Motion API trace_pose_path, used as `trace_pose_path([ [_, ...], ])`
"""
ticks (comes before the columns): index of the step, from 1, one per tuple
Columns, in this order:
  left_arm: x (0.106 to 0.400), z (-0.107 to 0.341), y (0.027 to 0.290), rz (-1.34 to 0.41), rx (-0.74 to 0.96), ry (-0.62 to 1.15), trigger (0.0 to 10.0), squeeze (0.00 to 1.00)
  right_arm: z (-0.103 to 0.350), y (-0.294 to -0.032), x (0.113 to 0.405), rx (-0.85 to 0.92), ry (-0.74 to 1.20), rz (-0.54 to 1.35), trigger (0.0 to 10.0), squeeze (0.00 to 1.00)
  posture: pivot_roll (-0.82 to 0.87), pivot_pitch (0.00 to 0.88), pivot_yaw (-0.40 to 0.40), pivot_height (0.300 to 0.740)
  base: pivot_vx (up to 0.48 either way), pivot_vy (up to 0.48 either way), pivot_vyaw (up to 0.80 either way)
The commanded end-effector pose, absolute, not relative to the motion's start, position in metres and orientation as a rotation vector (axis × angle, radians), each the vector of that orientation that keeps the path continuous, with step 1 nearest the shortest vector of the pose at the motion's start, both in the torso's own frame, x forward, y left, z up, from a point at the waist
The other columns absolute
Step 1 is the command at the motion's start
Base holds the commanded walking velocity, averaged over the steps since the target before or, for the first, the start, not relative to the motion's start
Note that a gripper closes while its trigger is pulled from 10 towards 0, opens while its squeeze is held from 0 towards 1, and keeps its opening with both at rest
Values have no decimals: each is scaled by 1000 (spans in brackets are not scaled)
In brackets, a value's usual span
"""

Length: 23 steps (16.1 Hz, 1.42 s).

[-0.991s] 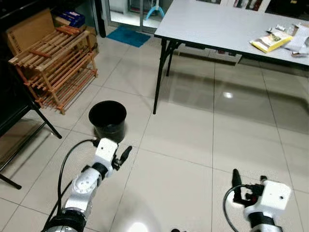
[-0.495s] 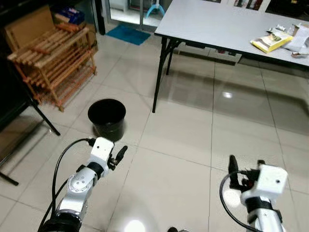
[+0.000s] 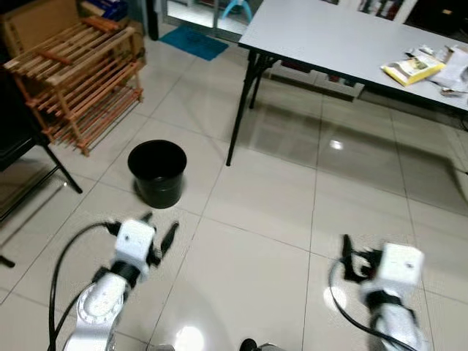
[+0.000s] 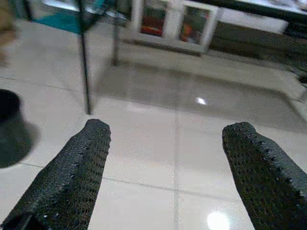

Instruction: Picking trash to rubbish bin

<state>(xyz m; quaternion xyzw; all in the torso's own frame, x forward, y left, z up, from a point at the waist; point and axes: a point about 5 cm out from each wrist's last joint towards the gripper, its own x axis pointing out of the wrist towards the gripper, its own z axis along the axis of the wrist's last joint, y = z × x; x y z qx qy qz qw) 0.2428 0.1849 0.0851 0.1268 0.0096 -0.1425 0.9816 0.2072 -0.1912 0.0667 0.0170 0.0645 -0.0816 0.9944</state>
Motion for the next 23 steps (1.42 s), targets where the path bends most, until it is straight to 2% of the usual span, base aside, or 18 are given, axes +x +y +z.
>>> trace_pose_path([
  [1, 246, 104, 170, -328, 261, -50, 10000, 0, 69, -189, 210, 27, 122, -151, 10000, 0, 345, 115, -157, 740, 0, 0, 0],
  [3, 246, 99, 163, -335, 262, -43, 10000, 0, 64, -190, 214, 26, 128, -165, 10000, 0, 347, 112, -170, 740, 0, 0, 0],
  [4, 252, 96, 156, -316, 234, -43, 10000, 0, 63, -194, 216, 37, 128, -183, 10000, 0, 329, 140, -161, 740, 0, 0, 0],
  [5, 259, 100, 154, -303, 219, -53, 10000, 0, 65, -193, 217, 26, 120, -177, 10000, 0, 330, 127, -159, 740, 0, 0, 0],
  [8, 269, 109, 142, -362, 227, -65, 10000, 0, 68, -194, 218, 20, 99, -199, 10000, 0, 315, 130, -139, 740, 0, 0, 0],
  [12, 268, 105, 163, -315, 271, -22, 10000, 0, 68, -189, 225, 20, 94, -139, 10000, 0, 358, 152, -164, 740, 0, 0, 0],
  [14, 261, 101, 170, -272, 274, 11, 10000, 0, 70, -201, 225, 18, 104, -131, 10000, 0, 371, 162, -173, 740, 0, 0, 0],
  [17, 247, 83, 166, -276, 256, 77, 10000, 0, 70, -210, 211, 8, 101, -166, 10000, 0, 343, 138, -151, 740, 0, 0, 0],
  [20, 257, 89, 170, -292, 265, 67, 10000, 0, 80, -198, 216, 52, 65, -173, 10000, 0, 347, 147, -159, 740, 0, 0, 0],
  [23, 267, 92, 163, -274, 247, 51, 10000, 0, 78, -191, 220, 63, 79, -158, 10000, 0, 337, 132, -158, 740, 0, 0, -267],
])
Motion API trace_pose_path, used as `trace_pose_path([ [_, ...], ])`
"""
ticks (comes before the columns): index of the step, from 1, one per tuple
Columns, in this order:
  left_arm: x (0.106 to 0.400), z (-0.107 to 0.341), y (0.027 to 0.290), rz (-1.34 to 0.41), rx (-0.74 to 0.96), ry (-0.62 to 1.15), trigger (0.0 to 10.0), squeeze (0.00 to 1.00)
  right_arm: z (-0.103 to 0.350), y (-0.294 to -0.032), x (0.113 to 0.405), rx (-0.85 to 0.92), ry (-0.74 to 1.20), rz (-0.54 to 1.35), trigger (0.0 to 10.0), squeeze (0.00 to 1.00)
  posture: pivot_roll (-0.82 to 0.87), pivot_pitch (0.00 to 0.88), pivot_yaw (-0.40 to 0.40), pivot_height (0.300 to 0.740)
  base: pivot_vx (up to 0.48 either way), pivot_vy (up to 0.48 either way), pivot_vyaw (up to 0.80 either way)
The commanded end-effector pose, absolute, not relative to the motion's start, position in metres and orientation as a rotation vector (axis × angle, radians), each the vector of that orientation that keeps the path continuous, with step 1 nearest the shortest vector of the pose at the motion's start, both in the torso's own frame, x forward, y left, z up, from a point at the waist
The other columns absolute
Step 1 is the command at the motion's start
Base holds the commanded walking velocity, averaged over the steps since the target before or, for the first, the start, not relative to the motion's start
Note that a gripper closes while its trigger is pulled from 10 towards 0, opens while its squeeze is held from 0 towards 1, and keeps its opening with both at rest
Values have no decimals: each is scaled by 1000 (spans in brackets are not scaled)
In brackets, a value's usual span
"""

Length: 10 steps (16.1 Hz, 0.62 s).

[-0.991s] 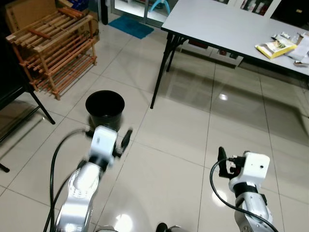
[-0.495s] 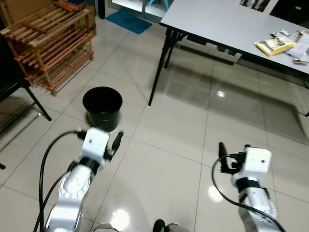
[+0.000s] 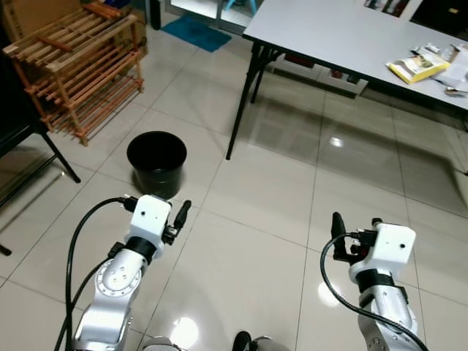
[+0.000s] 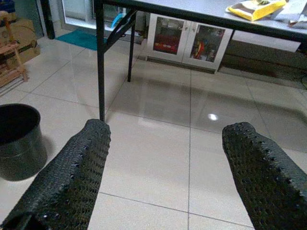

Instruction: Picking trash to rubbish bin

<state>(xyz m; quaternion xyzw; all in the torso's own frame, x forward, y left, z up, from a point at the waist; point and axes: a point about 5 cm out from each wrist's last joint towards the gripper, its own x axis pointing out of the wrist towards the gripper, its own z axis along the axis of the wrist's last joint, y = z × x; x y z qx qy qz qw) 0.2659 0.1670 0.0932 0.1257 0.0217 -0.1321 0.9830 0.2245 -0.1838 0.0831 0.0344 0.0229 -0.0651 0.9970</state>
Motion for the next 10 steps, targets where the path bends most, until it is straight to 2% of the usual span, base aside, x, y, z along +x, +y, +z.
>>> trace_pose_path([
  [1, 270, 92, 160, -273, 230, 49, 10000, 0, 79, -191, 220, 66, 79, -164, 10000, 0, 328, 133, -155, 740, 0, 0, 0],
  [4, 281, 91, 146, -295, 214, 40, 10000, 0, 76, -202, 218, 55, 93, -196, 10000, 0, 320, 97, -148, 740, 0, 0, 0],
  [7, 290, 93, 141, -310, 198, 41, 10000, 0, 78, -210, 219, 59, 86, -231, 10000, 0, 302, 86, -126, 740, 0, 0, -785],
  [9, 293, 96, 141, -271, 217, 58, 10000, 0, 80, -208, 217, 72, 78, -247, 10000, 0, 292, 86, -113, 740, 0, 0, -781],
  [10, 296, 99, 138, -307, 238, 43, 10000, 0, 80, -206, 215, 74, 77, -250, 10000, 0, 278, 79, -116, 740, 0, 0, -781],
])
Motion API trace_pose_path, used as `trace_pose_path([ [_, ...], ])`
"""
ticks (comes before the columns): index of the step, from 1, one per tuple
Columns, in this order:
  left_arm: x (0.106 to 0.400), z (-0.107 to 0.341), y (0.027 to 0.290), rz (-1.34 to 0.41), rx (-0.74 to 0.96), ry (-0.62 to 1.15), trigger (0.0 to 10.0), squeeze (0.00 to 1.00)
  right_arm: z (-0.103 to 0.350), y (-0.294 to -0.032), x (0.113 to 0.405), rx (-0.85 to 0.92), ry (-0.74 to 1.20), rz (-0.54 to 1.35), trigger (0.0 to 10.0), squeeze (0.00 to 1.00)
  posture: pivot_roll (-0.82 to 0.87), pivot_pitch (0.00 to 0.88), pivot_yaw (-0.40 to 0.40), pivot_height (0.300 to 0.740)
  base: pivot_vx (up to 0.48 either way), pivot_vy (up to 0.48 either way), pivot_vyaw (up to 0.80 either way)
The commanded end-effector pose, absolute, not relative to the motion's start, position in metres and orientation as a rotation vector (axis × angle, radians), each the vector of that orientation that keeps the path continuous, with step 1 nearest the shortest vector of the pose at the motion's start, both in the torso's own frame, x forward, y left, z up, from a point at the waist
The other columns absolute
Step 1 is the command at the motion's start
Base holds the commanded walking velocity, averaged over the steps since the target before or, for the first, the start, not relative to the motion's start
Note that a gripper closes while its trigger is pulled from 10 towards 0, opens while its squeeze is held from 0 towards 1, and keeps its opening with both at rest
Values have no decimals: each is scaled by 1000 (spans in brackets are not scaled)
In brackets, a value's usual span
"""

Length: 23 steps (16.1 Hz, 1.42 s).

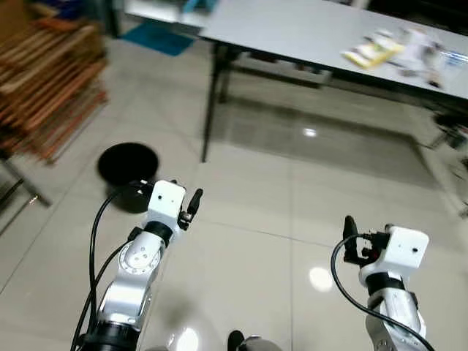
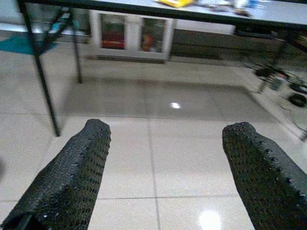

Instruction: Picking trash to rubbish bin

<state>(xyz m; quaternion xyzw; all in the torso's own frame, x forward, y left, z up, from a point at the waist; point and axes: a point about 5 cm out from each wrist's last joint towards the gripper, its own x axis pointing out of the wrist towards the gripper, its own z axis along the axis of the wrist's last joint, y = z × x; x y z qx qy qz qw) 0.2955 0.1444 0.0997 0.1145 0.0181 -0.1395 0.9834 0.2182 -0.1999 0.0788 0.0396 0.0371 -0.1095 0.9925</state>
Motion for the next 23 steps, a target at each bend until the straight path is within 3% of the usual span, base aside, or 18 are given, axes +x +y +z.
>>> trace_pose_path([
  [1, 297, 95, 137, -367, 227, 49, 10000, 0, 77, -205, 214, 74, 86, -255, 10000, 0, 273, 72, -124, 740, 0, 0, -775],
  [7, 300, 91, 138, -310, 264, 46, 10000, 0, 79, -210, 218, 71, 75, -266, 10000, 0, 284, 77, -112, 740, 0, 0, -776],
  [13, 313, 99, 132, -414, 314, 20, 10000, 0, 83, -204, 219, 164, 23, -336, 10000, 0, 261, 59, -34, 740, 0, 0, 0],
  [16, 318, 100, 130, -430, 306, 27, 10000, 0, 85, -195, 220, 299, -9, -344, 10000, 0, 257, 58, -11, 740, 0, 0, 0],
  [20, 317, 96, 127, -455, 266, 43, 10000, 0, 90, -200, 223, 206, 20, -429, 10000, 0, 254, 56, -35, 740, 0, 0, 0],
  [21, 316, 94, 124, -453, 252, 44, 10000, 0, 92, -205, 222, 145, 6, -456, 10000, 75, 249, 56, -44, 740, 0, 0, 0],
  [22, 315, 93, 122, -455, 244, 45, 10000, 0, 91, -204, 221, 122, 27, -426, 10000, 247, 246, 57, -53, 740, 0, 0, 0],
  [23, 315, 92, 120, -453, 235, 50, 10000, 0, 89, -201, 221, 103, 47, -367, 10000, 212, 246, 57, -53, 740, 0, 0, 0],
])
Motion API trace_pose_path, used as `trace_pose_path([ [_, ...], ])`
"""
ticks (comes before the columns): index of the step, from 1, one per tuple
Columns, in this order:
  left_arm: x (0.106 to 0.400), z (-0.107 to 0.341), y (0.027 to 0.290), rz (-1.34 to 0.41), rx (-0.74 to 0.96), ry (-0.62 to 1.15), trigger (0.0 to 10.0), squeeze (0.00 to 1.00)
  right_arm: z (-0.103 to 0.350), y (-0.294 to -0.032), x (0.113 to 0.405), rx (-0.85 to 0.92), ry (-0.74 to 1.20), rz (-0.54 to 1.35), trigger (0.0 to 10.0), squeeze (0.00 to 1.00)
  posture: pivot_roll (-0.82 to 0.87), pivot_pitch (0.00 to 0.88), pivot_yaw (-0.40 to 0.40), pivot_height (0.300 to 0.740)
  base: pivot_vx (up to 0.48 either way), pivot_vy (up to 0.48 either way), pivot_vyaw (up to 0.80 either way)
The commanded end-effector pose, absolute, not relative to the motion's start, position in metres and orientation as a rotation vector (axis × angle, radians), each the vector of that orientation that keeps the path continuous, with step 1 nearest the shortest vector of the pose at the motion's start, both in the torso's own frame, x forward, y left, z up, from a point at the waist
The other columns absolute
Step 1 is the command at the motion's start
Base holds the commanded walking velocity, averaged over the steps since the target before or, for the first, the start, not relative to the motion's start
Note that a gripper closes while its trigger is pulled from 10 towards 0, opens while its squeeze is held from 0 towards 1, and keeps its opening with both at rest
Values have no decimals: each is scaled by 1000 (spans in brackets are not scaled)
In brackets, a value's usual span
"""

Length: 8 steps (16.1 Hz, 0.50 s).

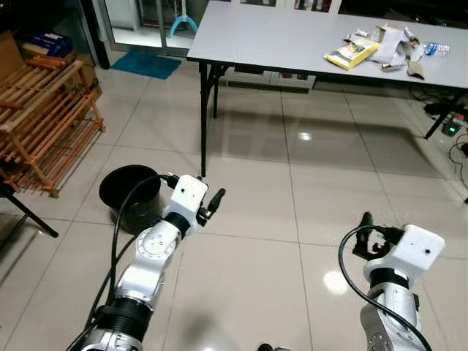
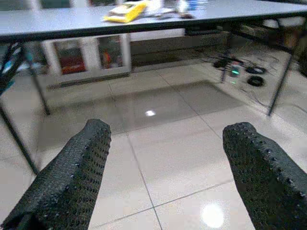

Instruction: Picking trash to rubbish bin

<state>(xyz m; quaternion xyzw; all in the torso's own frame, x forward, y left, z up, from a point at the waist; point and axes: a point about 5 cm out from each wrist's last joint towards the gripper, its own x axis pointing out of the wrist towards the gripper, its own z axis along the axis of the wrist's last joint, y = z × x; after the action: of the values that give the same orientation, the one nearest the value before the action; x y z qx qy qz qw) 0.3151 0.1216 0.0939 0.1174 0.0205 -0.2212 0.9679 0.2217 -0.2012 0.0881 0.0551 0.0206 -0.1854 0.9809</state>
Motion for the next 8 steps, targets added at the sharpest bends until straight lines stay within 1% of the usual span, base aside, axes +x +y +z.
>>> trace_pose_path([
  [1, 315, 91, 120, -444, 224, 56, 10000, 0, 90, -198, 220, 85, 45, -327, 10000, 0, 243, 57, -63, 740, 0, 0, 0],
  [3, 316, 89, 118, -448, 195, 71, 10000, 0, 90, -201, 220, 95, 64, -333, 10000, 0, 244, 61, -71, 740, 0, 0, 0],
  [4, 317, 89, 117, -454, 150, 80, 10000, 0, 90, -205, 222, 107, 68, -350, 10000, 0, 244, 61, -71, 740, 0, 0, -769],
  [5, 317, 91, 116, -456, 128, 81, 10000, 0, 92, -207, 222, 102, 60, -349, 10000, 0, 243, 70, -89, 740, 251, 0, -769],
  [8, 317, 91, 116, -463, 116, 79, 10000, 0, 93, -209, 222, 89, 58, -342, 10000, 0, 243, 70, -89, 740, 349, 0, -769],
])
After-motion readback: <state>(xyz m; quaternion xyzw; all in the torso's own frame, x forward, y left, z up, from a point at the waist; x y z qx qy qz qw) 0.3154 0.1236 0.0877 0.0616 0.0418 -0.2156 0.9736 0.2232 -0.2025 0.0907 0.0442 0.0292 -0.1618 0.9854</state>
